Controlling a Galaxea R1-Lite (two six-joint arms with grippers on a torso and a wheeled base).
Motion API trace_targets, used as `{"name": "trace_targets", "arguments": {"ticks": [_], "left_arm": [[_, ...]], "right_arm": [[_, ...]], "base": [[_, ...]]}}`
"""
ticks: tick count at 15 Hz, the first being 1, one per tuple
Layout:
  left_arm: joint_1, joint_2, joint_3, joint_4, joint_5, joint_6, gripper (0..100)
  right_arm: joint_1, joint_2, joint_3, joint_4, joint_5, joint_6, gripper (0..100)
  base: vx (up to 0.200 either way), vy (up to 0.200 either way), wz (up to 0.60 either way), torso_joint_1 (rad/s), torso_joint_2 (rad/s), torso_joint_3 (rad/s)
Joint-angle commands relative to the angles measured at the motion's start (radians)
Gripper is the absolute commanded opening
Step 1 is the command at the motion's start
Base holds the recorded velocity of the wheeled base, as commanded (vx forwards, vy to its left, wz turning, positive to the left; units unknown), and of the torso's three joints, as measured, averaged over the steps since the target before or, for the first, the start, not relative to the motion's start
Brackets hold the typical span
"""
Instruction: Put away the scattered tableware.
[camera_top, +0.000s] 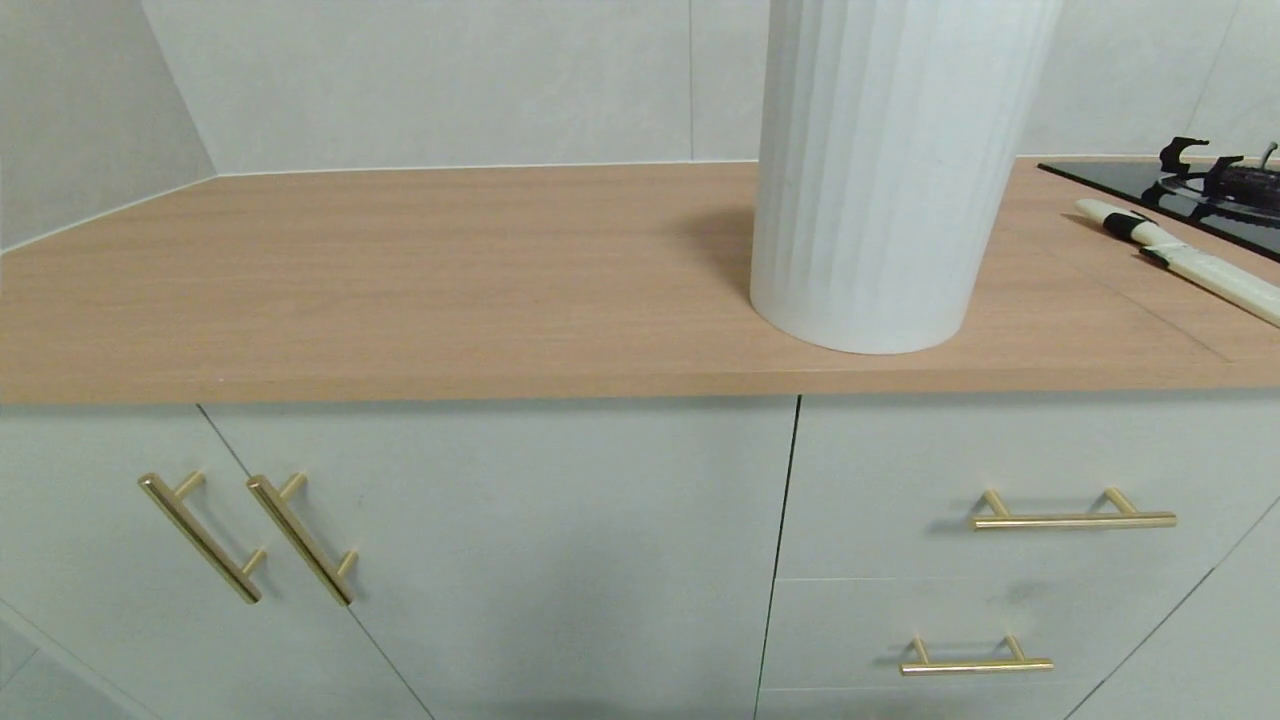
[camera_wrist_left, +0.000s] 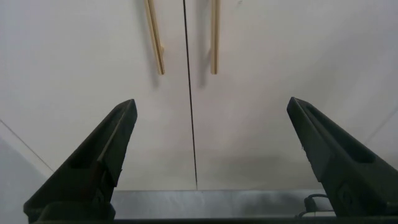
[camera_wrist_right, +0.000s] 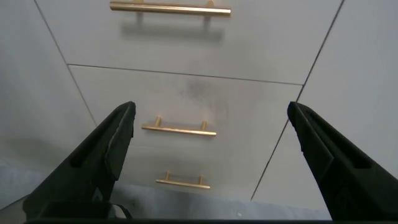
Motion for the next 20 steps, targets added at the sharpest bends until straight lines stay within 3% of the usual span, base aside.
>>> {"name": "trace_targets", "arguments": {"ticks": [1,3,9,20], "left_arm": [[-0.001,0.0,0.0,0.0,-0.001,0.0,100],[0.001,0.0,0.0,0.0,0.0,0.0,100],[-0.001,0.0,0.0,0.0,0.0,-0.003,100],[-0.001,0.0,0.0,0.0,-0.001,-0.003,100]], "right_arm": [[0.0,0.002,0.0,0.0,0.0,0.0,100],[0.0,0.002,0.0,0.0,0.0,0.0,100],[0.0,0.002,0.0,0.0,0.0,0.0,100],[0.0,0.002,0.0,0.0,0.0,0.0,100]], "base": [[0.0,0.0,0.0,0.0,0.0,0.0],[0.0,0.0,0.0,0.0,0.0,0.0],[0.0,-0.2,0.0,0.005,0.0,0.003],[0.0,0.0,0.0,0.0,0.0,0.0]]}}
